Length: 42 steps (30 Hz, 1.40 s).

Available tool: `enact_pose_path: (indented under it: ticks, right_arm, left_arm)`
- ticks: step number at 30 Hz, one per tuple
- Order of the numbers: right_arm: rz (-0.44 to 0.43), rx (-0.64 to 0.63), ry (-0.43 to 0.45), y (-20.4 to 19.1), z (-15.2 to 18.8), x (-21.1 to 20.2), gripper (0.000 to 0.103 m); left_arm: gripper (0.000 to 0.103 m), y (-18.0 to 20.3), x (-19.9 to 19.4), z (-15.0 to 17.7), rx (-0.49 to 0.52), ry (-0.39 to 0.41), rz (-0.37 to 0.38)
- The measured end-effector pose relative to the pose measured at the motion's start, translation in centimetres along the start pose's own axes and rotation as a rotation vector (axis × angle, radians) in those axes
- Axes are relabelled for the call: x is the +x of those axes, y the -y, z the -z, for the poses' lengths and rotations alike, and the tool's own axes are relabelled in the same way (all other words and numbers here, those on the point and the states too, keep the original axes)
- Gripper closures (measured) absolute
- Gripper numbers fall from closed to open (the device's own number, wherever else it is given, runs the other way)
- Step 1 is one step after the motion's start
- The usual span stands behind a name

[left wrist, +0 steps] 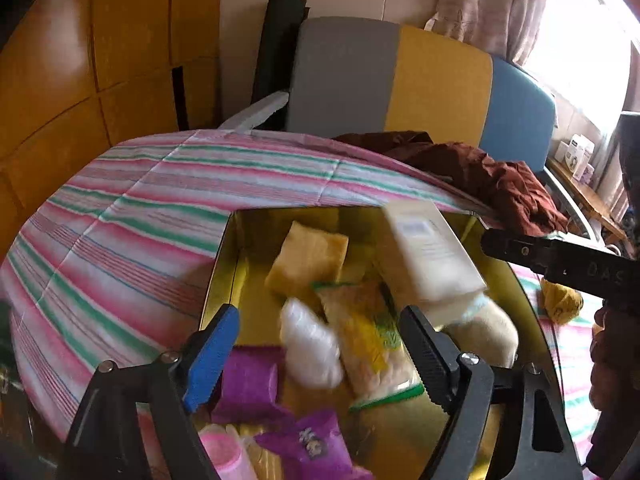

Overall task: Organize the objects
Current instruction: 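Carry both items over the gold tray and open both grippers to drop them, then withdraw both grippers from the gold tray toward the remaining items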

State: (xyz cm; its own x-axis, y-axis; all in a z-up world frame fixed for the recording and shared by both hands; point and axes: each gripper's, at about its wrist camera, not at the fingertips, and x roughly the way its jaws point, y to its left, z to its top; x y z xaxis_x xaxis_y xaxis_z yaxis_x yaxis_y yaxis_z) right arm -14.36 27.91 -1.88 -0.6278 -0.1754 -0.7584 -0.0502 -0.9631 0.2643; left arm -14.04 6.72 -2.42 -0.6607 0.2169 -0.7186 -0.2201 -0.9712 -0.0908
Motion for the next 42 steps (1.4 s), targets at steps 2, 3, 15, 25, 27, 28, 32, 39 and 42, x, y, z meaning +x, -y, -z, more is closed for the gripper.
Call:
enact_pose_path:
  ticks: [2,3,15,25,27,28,32,39,42]
  right_arm:
    - [0.008,0.014,-0.006,0.4,0.9,-0.3,0.037]
    - [0.015,0.018,-0.006,0.5,1.3,-0.4,0.037]
    - [0.118,-0.05,0.062,-1.4,5.2,-4.6,0.032]
    - [0.151,-0.065,0.073,-2.4,7.5,-6.2,0.032]
    - [0.155,-0.066,0.077,-2.5,7.8,-6.6,0.032]
    - [0.158,-0.068,0.079,-2.5,7.9,-6.7,0.032]
    - [0.172,-0.076,0.09,-2.7,8.2,-7.4,0.032]
    - [0.202,-0.066,0.093,-1.9,8.7,-8.4,0.031]
    - [0.214,-0.044,0.094,-1.0,8.9,-8.8,0.031]
  left_arm:
    - [0.02,0.1,-0.2,0.7,-0.002,-0.003,0.003]
    - [0.02,0.2,-0.3,0.9,-0.004,-0.005,0.005]
    - [0.017,1.4,-3.4,3.0,0.022,0.03,0.014]
    - [0.016,2.0,-6.2,3.8,0.057,0.082,0.029]
    - [0.016,2.1,-6.6,4.0,0.063,0.086,0.033]
    - [0.016,2.2,-6.7,4.1,0.066,0.087,0.035]
    - [0.016,2.2,-7.3,4.5,0.073,0.089,0.046]
    - [0.016,3.1,-8.0,5.1,0.1,0.092,0.062]
    - [0.016,3.7,-8.3,5.3,0.121,0.096,0.068]
